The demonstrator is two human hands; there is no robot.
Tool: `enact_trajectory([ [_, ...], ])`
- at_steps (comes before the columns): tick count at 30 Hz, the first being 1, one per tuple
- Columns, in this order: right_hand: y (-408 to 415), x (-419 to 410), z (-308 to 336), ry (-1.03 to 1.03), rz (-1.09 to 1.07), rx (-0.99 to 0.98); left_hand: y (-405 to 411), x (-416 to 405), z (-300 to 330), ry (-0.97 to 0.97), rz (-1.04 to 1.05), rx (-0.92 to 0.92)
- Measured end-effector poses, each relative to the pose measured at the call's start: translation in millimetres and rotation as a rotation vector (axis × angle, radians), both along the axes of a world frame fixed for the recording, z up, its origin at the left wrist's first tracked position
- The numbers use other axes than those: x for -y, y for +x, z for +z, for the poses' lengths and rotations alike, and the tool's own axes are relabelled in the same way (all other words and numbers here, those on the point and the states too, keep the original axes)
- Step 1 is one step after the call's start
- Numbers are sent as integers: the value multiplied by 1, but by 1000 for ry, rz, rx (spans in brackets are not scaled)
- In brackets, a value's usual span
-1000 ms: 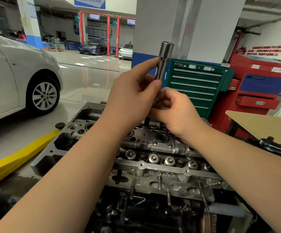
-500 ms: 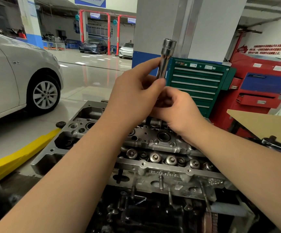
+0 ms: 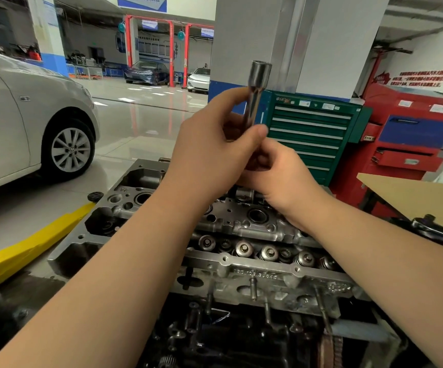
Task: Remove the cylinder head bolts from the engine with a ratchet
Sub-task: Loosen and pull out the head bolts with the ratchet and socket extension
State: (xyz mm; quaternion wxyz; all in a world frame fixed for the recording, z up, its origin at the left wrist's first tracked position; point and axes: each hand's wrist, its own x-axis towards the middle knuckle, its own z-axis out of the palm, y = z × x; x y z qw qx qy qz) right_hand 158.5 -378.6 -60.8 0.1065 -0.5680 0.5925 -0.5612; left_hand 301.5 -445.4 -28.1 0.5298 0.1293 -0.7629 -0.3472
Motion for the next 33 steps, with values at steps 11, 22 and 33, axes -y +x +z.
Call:
enact_trajectory([
  [11, 6, 0, 6, 16, 31, -48, 0, 3, 0, 28, -39, 16],
  [22, 3, -4, 3, 61, 65, -43, 1, 11, 0, -7, 86, 30],
  [33, 1, -4, 1, 37, 164, -7, 1, 8, 0, -40, 146, -46],
])
